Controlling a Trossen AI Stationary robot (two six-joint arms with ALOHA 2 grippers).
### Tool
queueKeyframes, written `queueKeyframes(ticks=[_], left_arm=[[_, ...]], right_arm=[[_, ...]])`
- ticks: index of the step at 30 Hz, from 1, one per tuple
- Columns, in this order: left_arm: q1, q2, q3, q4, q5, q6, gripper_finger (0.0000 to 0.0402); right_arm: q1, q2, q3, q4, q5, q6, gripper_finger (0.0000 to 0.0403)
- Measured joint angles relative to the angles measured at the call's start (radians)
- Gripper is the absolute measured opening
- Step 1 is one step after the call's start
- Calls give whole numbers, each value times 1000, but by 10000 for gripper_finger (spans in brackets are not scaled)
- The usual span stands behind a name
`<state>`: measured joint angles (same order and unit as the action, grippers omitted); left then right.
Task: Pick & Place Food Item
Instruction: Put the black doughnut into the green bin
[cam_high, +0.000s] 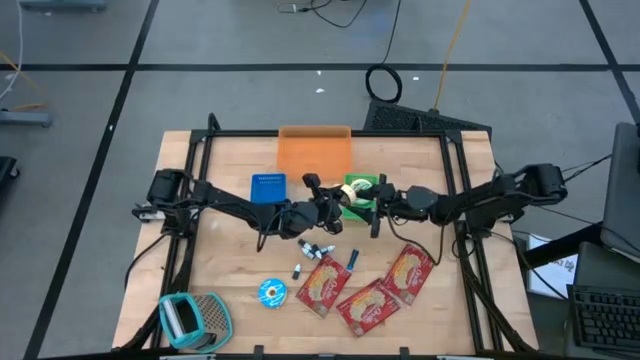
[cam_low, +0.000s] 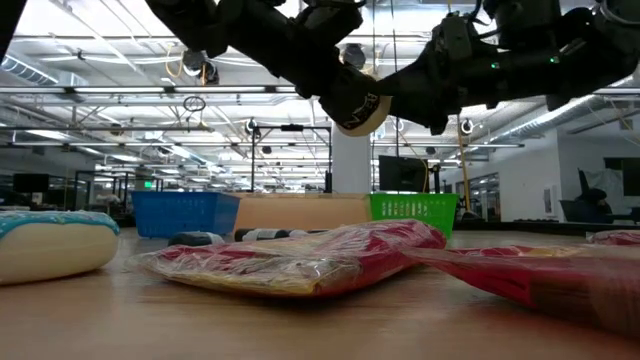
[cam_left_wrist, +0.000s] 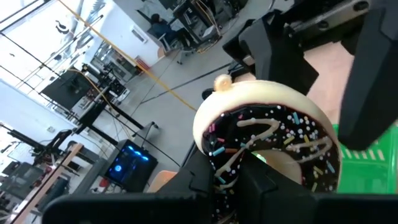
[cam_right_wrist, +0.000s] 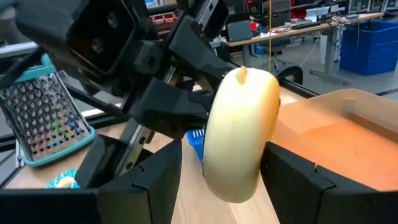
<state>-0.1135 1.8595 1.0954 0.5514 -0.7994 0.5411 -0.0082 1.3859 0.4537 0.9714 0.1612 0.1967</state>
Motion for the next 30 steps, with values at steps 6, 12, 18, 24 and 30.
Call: queueKeyframes(ticks=[6, 12, 18, 24, 30], left_arm=[[0, 0, 0, -5, 6, -11, 35], [-1, 0, 0, -9, 6, -38, 35], [-3, 0, 0, -10, 5, -53, 36], [-11, 0, 0, -10, 1, -53, 36], [-14, -1, 0, -24, 9, -142, 69]], right_arm=[[-19, 30, 34, -3, 0, 1, 218], [-36, 30, 34, -3, -1, 33, 195], [-37, 29, 34, -19, -3, 35, 156], [-37, 29, 34, -22, -8, 34, 119], [-37, 29, 33, -27, -10, 28, 96]])
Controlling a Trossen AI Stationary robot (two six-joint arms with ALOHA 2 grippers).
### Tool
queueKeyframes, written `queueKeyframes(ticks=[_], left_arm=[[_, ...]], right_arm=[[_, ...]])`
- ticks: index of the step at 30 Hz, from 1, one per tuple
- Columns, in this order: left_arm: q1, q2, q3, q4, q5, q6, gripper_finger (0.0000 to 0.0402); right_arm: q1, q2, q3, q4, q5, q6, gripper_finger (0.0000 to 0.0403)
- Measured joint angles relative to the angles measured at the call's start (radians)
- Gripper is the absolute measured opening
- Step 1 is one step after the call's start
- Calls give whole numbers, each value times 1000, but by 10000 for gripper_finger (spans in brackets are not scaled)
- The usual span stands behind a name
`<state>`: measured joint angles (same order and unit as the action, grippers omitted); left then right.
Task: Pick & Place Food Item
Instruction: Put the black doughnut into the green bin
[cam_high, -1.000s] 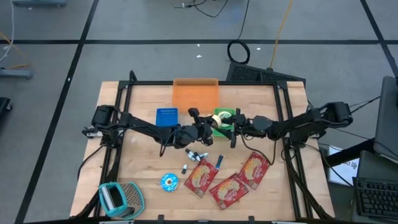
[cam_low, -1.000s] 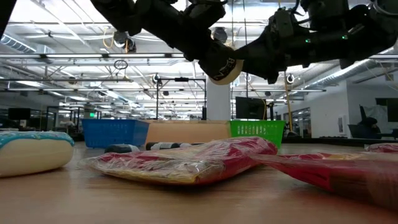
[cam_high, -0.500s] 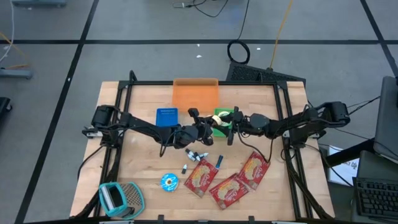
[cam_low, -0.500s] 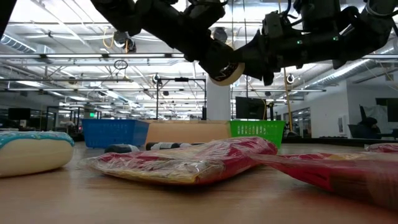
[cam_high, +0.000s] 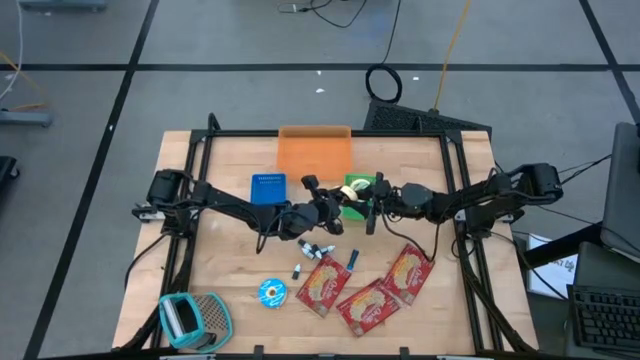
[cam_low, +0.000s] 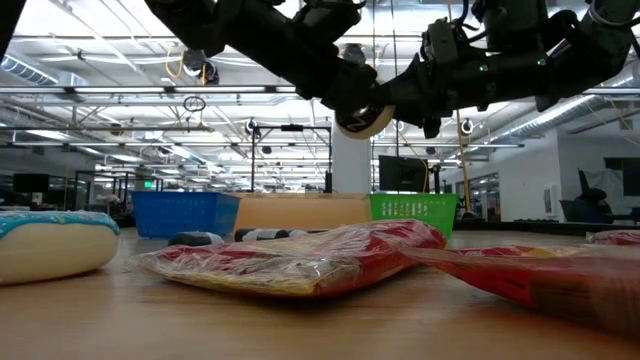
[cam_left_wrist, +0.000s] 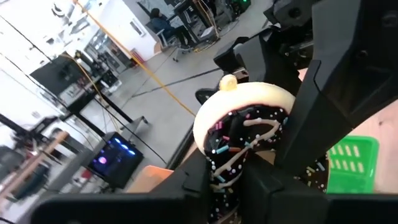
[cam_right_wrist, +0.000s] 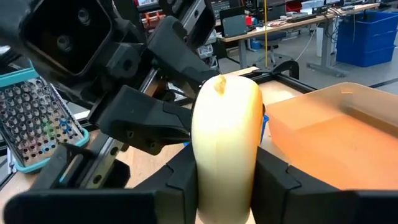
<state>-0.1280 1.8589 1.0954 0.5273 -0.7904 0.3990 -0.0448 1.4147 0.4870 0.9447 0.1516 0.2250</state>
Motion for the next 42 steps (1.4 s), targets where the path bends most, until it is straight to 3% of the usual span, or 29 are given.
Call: queueKeyframes(ticks=[8, 14, 24, 34, 42], left_arm=[[-6, -10, 0, -65, 16, -168, 186], [-32, -85, -1, -115, 41, -200, 234], [-30, -179, 2, -237, 188, -324, 241], [-1, -170, 0, -248, 201, -357, 241], [23, -170, 0, -257, 261, -388, 241]], right_arm=[[-2, -1, -2, -39, -8, 0, 84], [-46, -60, 0, -120, -83, 4, 77], [-178, -227, -1, -376, -162, 33, 65], [-344, -251, 0, -563, -487, 13, 61], [-426, -245, -9, -597, -576, -14, 61]])
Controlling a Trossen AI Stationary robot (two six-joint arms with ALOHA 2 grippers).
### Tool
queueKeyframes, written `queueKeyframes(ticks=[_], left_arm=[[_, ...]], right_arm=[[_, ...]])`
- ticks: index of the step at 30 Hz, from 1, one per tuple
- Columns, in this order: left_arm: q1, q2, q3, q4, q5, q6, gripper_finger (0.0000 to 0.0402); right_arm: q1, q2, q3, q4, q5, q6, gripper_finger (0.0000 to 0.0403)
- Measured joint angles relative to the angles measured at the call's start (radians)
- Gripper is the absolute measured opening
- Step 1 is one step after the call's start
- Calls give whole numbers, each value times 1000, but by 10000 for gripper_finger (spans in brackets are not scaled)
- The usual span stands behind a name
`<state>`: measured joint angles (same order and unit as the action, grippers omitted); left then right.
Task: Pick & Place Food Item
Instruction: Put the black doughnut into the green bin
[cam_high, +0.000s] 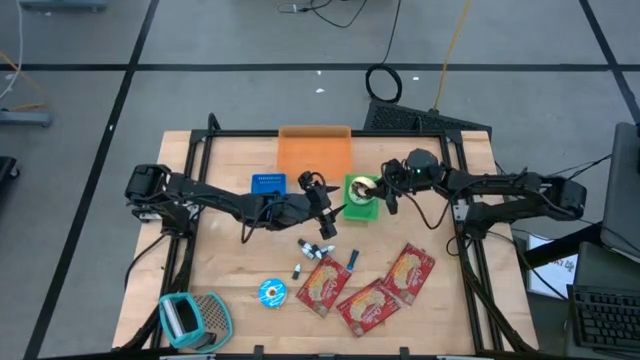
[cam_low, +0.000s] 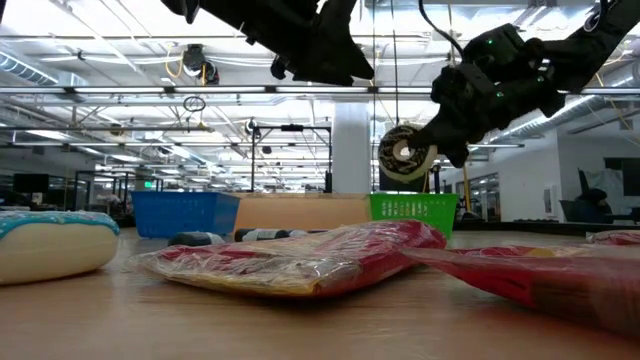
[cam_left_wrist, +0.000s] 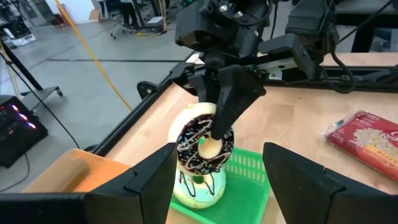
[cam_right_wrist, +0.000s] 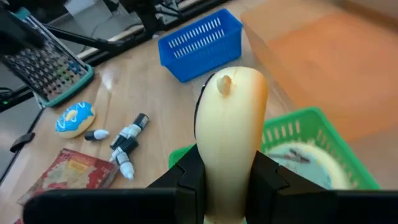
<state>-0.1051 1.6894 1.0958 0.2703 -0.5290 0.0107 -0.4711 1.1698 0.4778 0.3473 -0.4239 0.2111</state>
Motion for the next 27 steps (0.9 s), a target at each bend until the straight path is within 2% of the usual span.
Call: queueKeyframes(ticks=[13, 18, 25, 27], left_arm=[[18, 0, 0, 0, 34, -25, 241], [19, 0, 0, -8, 40, -44, 241], [20, 0, 0, -12, 40, -46, 241], [20, 0, 0, -12, 40, -46, 241]], right_arm=[[-1, 125, -49, 140, -2, 13, 61], [-1, 185, -49, 209, -56, 13, 61], [-19, 217, -49, 199, -46, 5, 61], [-24, 217, -49, 193, -15, 5, 61]])
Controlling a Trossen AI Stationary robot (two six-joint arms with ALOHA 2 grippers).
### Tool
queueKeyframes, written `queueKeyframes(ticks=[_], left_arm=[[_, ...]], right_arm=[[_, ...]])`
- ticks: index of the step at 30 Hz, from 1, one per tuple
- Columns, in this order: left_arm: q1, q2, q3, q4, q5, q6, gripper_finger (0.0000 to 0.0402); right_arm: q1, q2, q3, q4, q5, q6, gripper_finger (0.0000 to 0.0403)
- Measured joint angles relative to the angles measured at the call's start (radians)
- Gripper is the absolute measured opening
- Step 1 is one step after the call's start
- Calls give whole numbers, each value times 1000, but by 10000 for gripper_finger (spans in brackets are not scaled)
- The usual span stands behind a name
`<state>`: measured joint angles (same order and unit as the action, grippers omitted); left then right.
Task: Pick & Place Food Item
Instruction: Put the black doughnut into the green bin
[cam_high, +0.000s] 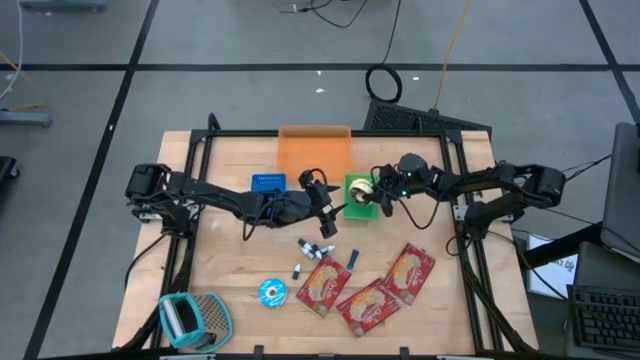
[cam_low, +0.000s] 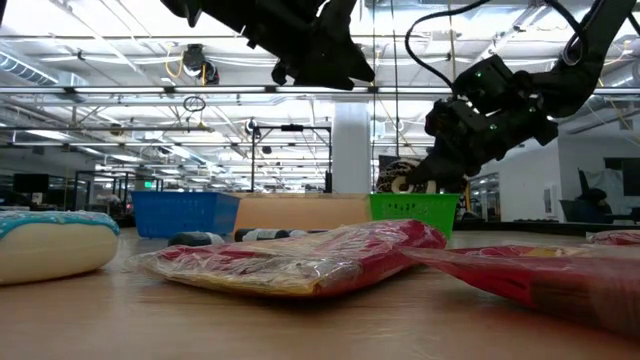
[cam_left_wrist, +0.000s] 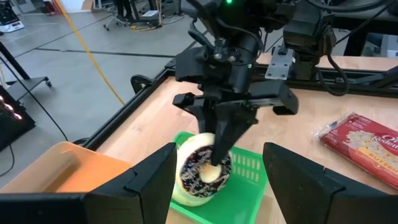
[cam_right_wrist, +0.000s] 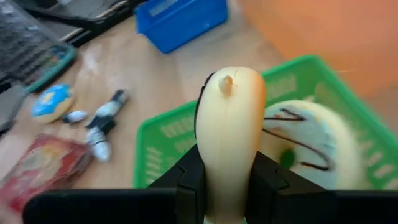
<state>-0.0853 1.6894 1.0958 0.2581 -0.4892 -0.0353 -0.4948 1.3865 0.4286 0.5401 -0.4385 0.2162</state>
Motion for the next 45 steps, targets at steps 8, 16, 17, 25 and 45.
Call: queueKeyframes(ticks=[8, 16, 17, 25, 45], left_arm=[[0, 0, 0, -1, 0, 3, 241], [0, 0, 0, -1, 0, 4, 241], [0, 0, 0, -1, 0, 4, 241], [0, 0, 0, -1, 0, 4, 241], [0, 0, 0, -1, 0, 0, 241]], right_arm=[[-1, 0, 0, -13, 69, -15, 61], [-1, 0, 0, -13, 71, -20, 64], [-1, 0, 0, -14, 71, -20, 67], [-1, 0, 0, -14, 76, -20, 135], [-1, -5, 0, -14, 181, -92, 195]])
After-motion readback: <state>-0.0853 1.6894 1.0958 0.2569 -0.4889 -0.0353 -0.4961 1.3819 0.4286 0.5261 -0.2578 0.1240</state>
